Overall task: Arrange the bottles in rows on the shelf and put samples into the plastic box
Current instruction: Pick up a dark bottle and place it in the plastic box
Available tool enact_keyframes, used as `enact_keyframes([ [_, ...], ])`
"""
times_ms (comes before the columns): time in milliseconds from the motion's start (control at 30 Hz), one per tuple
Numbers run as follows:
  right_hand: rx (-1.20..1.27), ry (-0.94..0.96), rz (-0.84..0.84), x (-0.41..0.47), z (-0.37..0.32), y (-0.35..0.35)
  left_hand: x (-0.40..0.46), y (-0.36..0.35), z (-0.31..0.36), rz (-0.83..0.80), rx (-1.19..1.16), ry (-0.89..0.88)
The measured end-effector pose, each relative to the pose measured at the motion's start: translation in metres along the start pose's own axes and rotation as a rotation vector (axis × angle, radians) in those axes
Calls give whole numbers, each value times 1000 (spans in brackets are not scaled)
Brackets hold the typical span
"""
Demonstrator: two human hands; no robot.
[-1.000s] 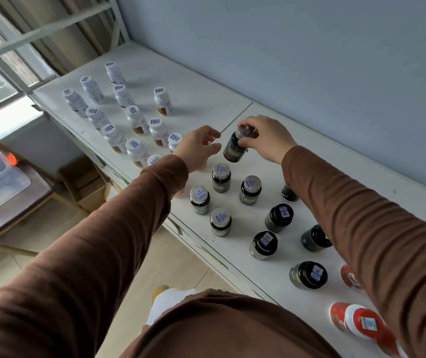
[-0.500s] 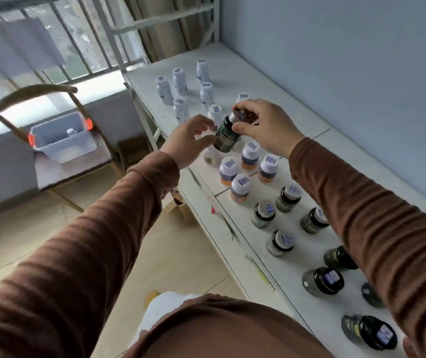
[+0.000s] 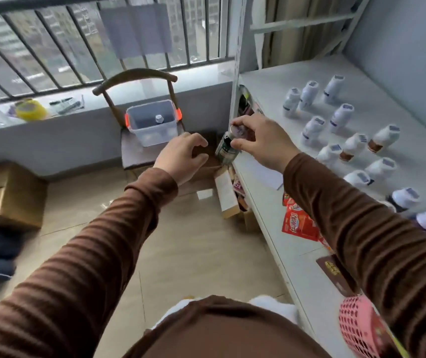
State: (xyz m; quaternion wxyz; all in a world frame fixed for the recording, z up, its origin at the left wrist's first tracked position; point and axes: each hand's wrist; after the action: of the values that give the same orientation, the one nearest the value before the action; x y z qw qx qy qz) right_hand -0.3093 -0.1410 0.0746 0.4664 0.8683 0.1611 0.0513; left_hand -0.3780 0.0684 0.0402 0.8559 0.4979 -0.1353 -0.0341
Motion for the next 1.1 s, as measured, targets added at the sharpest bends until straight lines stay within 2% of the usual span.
enact_keyframes([
  [300,-39,-2,-55,89,-80,-83,7,38,-135,-81,63,69],
  [767,-80,-48,-165,325,-130,-171,140,56,-346,-248,94,220],
  [1100,-70,-196,-204,446,-182,-247,209,72,-494,-382,81,197],
])
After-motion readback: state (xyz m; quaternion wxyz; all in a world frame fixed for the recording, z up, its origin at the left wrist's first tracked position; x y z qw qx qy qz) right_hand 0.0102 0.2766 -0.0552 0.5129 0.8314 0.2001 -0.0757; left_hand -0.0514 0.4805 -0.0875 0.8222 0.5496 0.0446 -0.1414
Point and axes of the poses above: each hand's wrist, its own x-axis towards the middle knuckle, its own y-axis out of the back of the hand, z = x × y, and after that the axes turned 15 degrees about -y, right-handed
